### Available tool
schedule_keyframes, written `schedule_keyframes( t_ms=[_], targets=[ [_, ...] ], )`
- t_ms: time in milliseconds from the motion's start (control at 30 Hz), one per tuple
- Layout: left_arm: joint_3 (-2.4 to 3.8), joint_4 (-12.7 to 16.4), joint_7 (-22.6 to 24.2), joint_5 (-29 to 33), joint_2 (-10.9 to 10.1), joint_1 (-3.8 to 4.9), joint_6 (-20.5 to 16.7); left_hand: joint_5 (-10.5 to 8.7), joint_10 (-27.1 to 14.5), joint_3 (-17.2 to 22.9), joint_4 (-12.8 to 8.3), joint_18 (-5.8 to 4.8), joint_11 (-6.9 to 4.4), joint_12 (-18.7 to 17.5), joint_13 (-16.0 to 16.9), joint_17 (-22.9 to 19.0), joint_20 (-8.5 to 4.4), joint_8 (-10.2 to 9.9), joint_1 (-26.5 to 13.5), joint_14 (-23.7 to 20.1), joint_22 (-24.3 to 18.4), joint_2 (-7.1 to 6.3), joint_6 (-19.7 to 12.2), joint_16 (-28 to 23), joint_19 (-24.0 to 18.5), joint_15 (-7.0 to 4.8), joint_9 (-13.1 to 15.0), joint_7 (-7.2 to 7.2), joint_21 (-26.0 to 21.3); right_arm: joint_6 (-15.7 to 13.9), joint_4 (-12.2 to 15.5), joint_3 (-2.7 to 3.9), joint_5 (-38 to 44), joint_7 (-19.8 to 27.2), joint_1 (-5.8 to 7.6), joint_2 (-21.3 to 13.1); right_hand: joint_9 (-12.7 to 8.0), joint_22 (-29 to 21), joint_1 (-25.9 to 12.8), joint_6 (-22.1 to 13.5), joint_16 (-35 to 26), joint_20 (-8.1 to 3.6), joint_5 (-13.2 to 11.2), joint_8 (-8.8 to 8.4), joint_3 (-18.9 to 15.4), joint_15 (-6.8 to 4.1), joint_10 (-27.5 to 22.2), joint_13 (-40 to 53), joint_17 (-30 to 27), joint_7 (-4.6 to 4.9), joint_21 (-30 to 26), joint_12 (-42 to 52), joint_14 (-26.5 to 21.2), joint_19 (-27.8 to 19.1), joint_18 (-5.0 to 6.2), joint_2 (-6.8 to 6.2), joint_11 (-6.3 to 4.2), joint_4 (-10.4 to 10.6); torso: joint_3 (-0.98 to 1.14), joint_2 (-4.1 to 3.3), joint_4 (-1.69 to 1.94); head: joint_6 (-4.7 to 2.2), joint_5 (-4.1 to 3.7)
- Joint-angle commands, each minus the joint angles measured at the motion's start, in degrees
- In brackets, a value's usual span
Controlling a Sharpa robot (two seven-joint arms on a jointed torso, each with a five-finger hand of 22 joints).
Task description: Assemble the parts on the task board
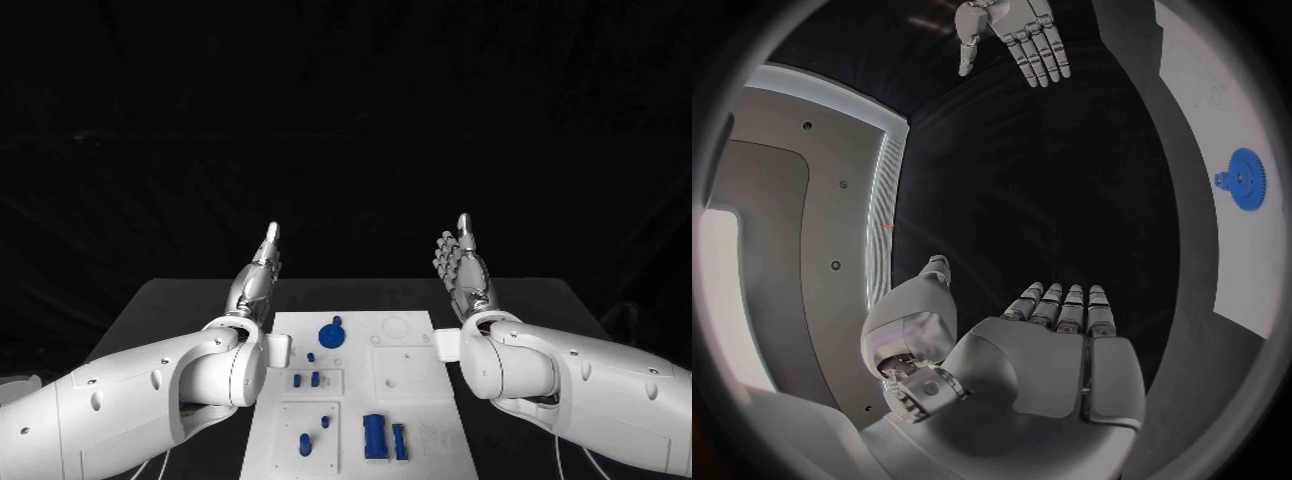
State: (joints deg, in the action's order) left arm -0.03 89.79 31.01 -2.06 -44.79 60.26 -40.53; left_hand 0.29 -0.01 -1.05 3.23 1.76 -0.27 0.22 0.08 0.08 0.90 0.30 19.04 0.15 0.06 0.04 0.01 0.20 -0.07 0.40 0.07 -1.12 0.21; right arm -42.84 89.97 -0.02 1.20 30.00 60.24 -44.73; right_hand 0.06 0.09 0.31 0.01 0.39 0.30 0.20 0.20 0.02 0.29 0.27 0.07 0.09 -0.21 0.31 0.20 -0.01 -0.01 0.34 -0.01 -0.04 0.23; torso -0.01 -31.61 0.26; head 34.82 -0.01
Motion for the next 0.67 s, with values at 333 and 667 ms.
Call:
schedule_keyframes(
  t_ms=[333,667],
  targets=[
    [0.03,0.16,-1.22,2.06,0.10,-0.10,-3.59,-0.29,0.01,1.05,-3.23,-1.76,0.27,-0.22,-0.08,-0.08,-0.90,-0.30,-10.07,-0.15,-0.06,-0.04,-0.01,-0.20,0.07,-0.40,-0.07,1.12,-0.21,-1.28,-0.01,0.02,-1.20,-0.20,-0.08,0.04,-0.06,-0.09,-0.31,-0.01,-0.39,-0.30,-0.20,-0.20,-0.02,-0.29,-0.27,-0.07,-0.09,0.21,-0.31,-0.20,0.01,0.01,-0.34,0.01,0.04,-0.23,0.01,0.43,-0.26,-0.44,0.01],
    [0.03,0.16,-1.22,2.06,0.10,-0.10,-3.59,-0.29,0.01,1.05,-3.23,-1.76,0.27,-0.22,-0.08,-0.08,-0.90,-0.30,-14.00,-0.15,-0.06,-0.04,-0.01,-0.20,0.07,-0.40,-0.07,1.12,-0.21,-1.28,-0.01,0.02,-1.20,-0.20,-0.08,0.04,-0.06,-0.09,-0.31,-0.01,-0.39,-0.30,-0.20,-0.20,-0.02,-0.29,-0.27,-0.07,-0.09,0.21,-0.31,-0.20,0.01,0.01,-0.34,0.01,0.04,-0.23,0.01,0.43,-0.26,-0.44,0.01]
  ],
)
